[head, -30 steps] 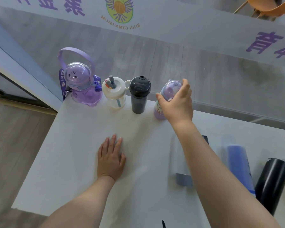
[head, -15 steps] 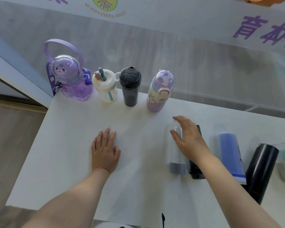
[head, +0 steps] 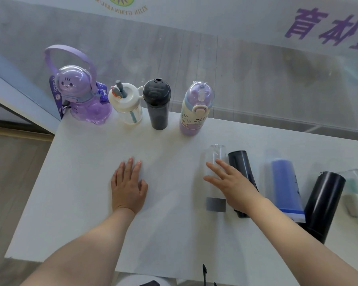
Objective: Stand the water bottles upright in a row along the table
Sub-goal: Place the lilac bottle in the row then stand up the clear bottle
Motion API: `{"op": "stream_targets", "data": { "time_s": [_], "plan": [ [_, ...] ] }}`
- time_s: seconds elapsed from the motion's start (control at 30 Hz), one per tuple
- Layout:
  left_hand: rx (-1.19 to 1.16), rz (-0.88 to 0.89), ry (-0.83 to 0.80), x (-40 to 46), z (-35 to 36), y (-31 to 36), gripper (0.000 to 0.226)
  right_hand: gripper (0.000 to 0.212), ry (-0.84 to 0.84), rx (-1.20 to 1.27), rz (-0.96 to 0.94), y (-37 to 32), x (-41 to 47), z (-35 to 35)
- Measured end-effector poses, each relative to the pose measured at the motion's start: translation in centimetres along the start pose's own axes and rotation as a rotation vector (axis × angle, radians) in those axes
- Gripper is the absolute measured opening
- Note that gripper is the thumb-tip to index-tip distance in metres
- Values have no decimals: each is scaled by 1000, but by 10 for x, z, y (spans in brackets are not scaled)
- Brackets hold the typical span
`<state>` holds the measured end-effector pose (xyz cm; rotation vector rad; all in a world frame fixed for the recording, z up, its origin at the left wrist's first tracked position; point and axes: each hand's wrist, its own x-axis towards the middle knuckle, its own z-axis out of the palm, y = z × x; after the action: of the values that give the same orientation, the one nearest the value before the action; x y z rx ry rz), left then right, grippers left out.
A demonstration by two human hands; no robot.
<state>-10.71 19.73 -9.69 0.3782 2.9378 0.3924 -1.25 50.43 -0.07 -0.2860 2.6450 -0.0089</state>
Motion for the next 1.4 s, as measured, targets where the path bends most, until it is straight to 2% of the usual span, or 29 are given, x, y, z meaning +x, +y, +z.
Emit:
{"op": "stream_targets", "data": {
  "time_s": [0.07, 0.13, 0.3, 0.5, 0.63, 0.73, 1.13, 1.4],
  "plan": [
    [-9, 2, 4, 0, 0, 0, 62, 78, 11, -59, 11, 1, 4, 1],
    [-9, 3, 3, 0, -1, 1, 62, 79, 45, -14, 42, 1, 7, 2],
    [1, -1, -4, 0, 0, -1, 62, 73, 297, 299, 164, -8, 4, -1],
    [1, -7, -8, 0, 0, 0, 62, 68, 525, 604, 316, -14, -2, -8],
    [-5, -8, -14, 1, 0, 0, 62, 57, 651, 855, 529, -20, -2, -4],
    [-4, -7, -13, 1, 0, 0, 62, 58, 654, 976, 702, -10, 5, -6],
    [5, -12, -25, 1, 0, -1, 63, 51, 686, 976, 623, 47, 65, -45],
    [9, -12, -18, 2, -1, 0, 63, 55, 697, 993, 620, 66, 97, -54]
  ]
}}
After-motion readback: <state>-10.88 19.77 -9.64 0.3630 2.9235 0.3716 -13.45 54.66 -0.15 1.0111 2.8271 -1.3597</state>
